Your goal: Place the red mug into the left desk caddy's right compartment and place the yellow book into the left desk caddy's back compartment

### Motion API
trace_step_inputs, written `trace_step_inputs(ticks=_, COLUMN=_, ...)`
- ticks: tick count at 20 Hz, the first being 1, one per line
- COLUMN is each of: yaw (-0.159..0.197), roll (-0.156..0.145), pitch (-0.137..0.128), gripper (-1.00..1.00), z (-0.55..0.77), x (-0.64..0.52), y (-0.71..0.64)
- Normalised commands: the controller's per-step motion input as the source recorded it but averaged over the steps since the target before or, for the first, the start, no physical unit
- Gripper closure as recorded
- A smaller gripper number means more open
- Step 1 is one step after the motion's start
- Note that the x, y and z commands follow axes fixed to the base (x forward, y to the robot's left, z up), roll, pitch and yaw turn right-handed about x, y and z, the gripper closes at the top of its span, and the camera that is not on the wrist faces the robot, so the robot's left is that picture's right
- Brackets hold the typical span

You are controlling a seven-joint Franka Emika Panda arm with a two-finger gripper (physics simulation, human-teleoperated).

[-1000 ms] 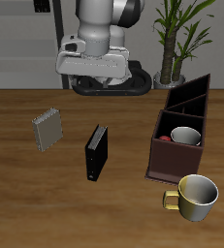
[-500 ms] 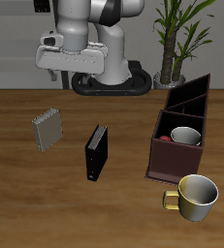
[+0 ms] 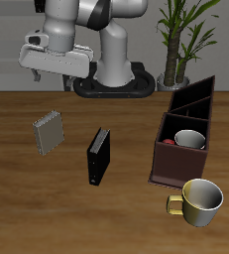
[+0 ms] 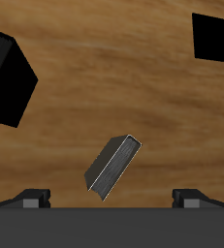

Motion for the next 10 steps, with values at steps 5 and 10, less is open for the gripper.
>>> trace_step_inputs(ticks=5, yaw=-0.034, roll=0.116, pitch=-0.016, gripper=-1.0, z=-0.01, x=-0.04, y=-0.14)
trace_step_inputs(ticks=10, yaw=-0.01, roll=0.099, pitch=-0.002, gripper=-1.0, z=-0.06, x=0.03, y=-0.09)
